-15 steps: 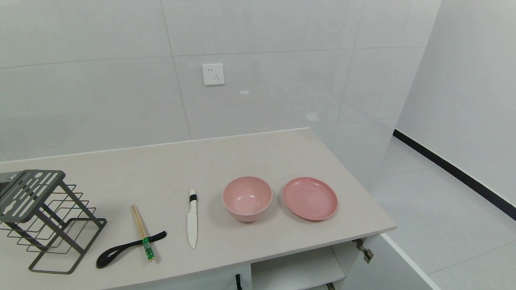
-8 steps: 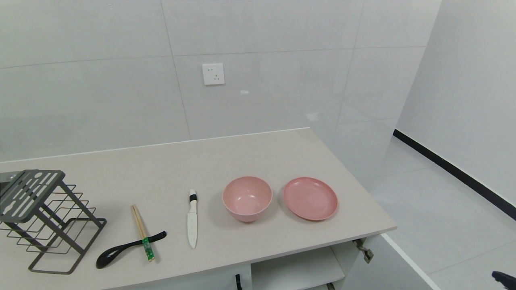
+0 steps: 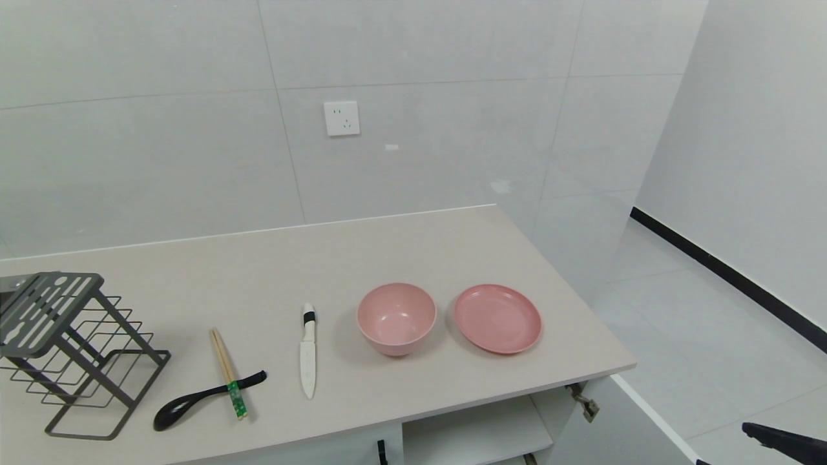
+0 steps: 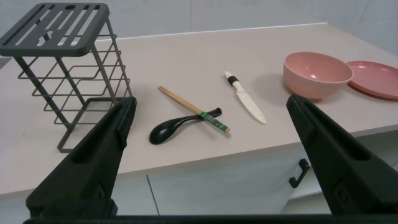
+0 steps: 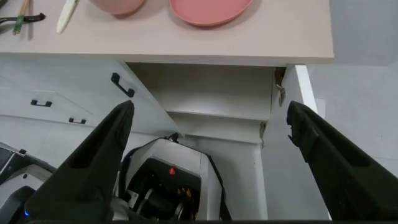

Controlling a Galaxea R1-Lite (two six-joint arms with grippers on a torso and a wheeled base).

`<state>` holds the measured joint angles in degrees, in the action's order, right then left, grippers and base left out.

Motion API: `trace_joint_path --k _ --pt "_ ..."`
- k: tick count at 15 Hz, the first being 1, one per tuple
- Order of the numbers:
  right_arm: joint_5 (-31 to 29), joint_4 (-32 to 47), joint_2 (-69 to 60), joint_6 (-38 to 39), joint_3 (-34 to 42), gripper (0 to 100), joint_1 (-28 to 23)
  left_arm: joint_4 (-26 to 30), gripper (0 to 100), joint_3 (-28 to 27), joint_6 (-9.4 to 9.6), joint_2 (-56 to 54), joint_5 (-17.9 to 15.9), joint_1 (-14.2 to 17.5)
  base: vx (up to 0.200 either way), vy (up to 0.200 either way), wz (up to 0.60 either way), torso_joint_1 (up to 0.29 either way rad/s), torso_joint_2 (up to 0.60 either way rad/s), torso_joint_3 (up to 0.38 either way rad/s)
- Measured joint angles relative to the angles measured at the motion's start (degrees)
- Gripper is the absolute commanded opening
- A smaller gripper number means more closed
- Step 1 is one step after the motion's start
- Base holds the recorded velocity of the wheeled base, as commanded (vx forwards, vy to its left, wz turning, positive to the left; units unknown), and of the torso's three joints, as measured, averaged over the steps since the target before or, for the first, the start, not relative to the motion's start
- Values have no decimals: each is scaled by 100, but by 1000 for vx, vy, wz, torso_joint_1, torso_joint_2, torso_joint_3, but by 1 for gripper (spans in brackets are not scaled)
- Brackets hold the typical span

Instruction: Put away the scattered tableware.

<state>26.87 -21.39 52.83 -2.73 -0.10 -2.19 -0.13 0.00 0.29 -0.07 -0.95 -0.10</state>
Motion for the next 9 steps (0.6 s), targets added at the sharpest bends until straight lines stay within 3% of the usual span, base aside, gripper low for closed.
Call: trace_joint_path --k 4,9 --pt "-2 -1084 1218 -35 2 100 112 0 100 0 -2 0 -2 0 0 0 0 0 0 0" --pt "-32 -3028 3077 -39 10 100 458 4 100 0 -5 0 -2 0 0 0 0 0 0 0"
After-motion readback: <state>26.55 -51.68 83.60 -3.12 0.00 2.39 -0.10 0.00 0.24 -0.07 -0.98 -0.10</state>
